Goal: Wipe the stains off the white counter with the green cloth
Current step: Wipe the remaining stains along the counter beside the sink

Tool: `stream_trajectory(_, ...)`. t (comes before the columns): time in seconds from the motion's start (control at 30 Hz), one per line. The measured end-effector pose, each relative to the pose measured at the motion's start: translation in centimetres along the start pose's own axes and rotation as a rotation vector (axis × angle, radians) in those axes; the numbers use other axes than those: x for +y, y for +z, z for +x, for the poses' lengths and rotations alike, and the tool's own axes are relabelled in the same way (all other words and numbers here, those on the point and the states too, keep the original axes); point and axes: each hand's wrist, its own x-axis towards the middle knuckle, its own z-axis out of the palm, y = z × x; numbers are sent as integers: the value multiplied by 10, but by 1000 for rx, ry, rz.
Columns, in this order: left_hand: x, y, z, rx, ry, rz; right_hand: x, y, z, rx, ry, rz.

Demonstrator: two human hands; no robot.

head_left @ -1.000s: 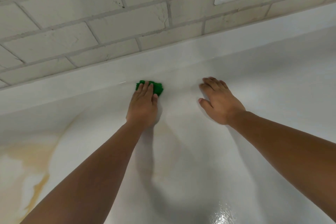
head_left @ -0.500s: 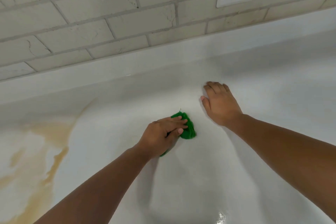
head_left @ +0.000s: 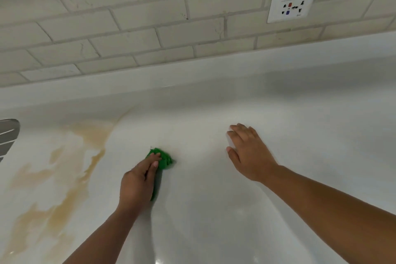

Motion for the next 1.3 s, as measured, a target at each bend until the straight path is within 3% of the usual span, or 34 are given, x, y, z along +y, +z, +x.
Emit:
stream_trajectory(0.17,-2,1,45,160,-225,71,-1,5,-10,-19,6,-40)
stream_trajectory(0.27,4,10,75,138,-241,80,0,10,-13,-30,14,-31)
stream_trajectory(0.6,36,37,55,-236,108,72,-1,9,-12,-26,23,-27)
stream_trajectory(0.83,5,2,-8,-240,275,21,-2,7,-13,-40,22,-18)
stream_trajectory(0.97,-31,-26,-13,-67,75,101,-1,7,-13,-49,21,-18)
stream_trajectory(1.07,-43,-29,11,-53,-45,231,-1,7,-11,-48,24,-10)
stream_trajectory(1.3,-36,2,106,-88,-19,411,-1,8,-10,-49,31,7)
